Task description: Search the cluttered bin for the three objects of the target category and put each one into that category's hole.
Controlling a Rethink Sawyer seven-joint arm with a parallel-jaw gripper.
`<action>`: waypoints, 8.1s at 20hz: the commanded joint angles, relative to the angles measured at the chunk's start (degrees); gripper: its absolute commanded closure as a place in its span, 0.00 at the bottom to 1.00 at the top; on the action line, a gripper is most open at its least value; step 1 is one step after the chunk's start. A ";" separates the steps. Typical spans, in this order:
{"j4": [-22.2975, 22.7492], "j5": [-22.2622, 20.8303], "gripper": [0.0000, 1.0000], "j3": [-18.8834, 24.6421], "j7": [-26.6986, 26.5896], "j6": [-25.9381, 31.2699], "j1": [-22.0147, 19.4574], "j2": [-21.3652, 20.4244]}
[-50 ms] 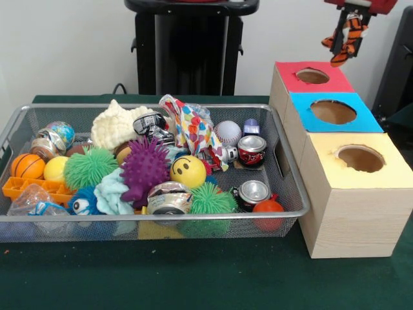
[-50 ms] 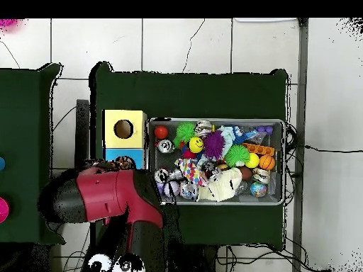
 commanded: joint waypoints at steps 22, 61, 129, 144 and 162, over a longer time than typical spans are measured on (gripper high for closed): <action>9.59 -1.93 1.00 -2.71 9.58 -19.80 -1.26 10.26; 17.21 2.58 1.00 -8.80 11.37 -21.57 9.89 4.48; 17.55 11.25 1.00 -5.57 11.13 -50.86 12.11 26.03; 15.55 11.49 0.00 -7.30 8.39 -47.07 13.80 26.17; 16.53 7.53 0.00 -6.10 3.89 -34.04 8.66 13.61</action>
